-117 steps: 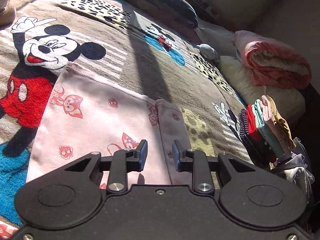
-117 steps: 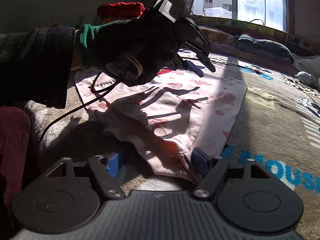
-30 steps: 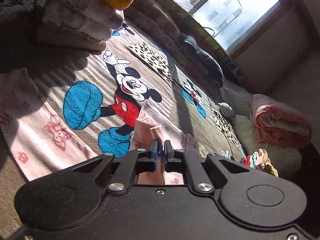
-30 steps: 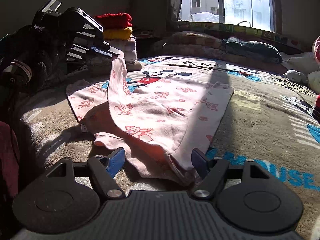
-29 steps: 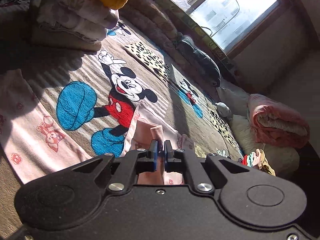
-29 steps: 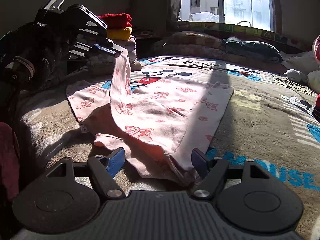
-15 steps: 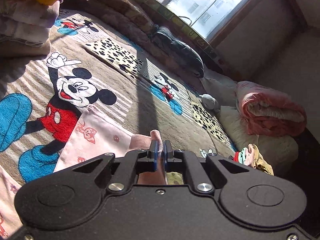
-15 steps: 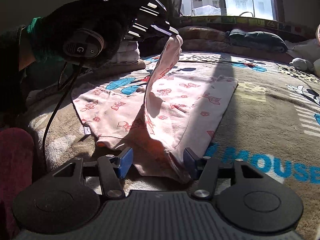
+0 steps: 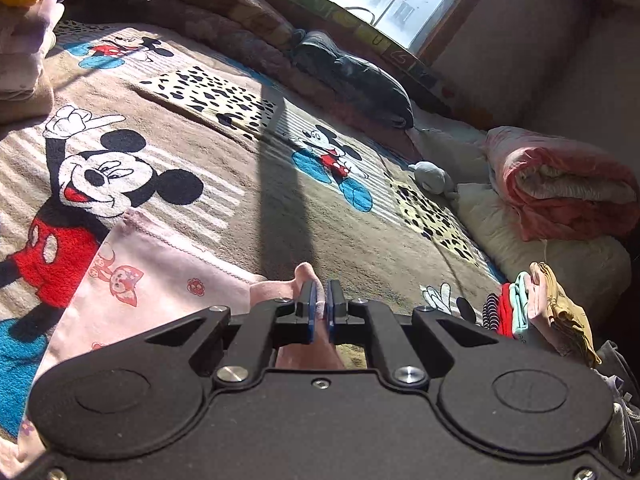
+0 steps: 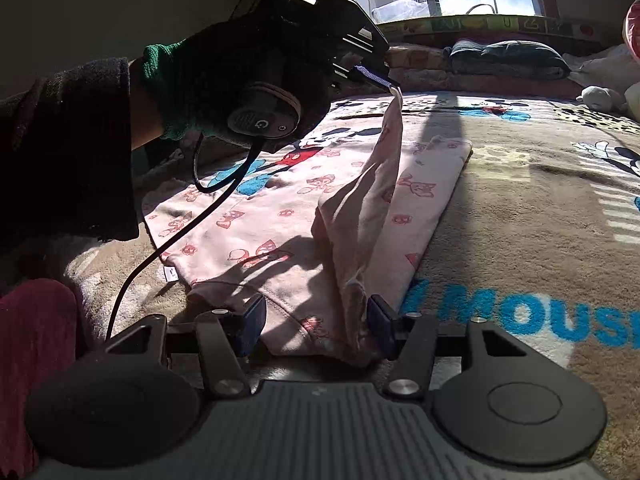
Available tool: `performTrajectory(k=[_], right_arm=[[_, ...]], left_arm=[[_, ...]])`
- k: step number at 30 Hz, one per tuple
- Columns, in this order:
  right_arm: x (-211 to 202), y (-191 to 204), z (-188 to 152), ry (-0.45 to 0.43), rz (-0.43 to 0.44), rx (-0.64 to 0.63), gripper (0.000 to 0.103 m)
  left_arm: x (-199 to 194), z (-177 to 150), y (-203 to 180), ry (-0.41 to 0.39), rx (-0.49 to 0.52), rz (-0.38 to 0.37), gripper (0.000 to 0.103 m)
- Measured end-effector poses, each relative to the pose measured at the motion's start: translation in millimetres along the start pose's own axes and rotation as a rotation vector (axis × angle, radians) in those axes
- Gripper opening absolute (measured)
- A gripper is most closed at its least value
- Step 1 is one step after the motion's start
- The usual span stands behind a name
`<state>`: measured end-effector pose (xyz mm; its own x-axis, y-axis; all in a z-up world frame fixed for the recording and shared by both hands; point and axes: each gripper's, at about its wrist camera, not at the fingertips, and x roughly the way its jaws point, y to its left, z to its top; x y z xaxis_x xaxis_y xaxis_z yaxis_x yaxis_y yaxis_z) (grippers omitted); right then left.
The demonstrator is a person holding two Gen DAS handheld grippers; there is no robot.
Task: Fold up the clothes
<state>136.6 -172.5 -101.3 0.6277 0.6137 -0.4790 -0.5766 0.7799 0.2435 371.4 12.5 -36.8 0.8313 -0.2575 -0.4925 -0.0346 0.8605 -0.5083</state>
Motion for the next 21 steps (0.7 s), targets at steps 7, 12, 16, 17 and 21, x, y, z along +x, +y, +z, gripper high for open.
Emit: performTrajectory(k=[7, 12, 16, 17, 21], right_arm=[[1, -5, 0, 0.001, 0.0, 0.024, 0.056], [1, -8, 0, 0.002, 0.0, 0.041, 0.056], [1, -9, -1, 0.003, -0.002, 0.044, 0.057], [1, -9, -1, 0.004, -0.002, 0.043, 0.057], [-1, -10, 1, 0.012, -0.021, 0.041, 0.059]], left_arm=[[28, -10, -10, 0.031, 0.067, 0.032, 0.003], [44, -19, -21, 0.047, 0.144, 0.063, 0.003], [55, -24, -26, 0.068, 0.187, 0.086, 0.003], [58, -25, -28, 0.074, 0.208, 0.097, 0.003], [68, -30, -33, 0.096, 0.275, 0.12, 0.003]])
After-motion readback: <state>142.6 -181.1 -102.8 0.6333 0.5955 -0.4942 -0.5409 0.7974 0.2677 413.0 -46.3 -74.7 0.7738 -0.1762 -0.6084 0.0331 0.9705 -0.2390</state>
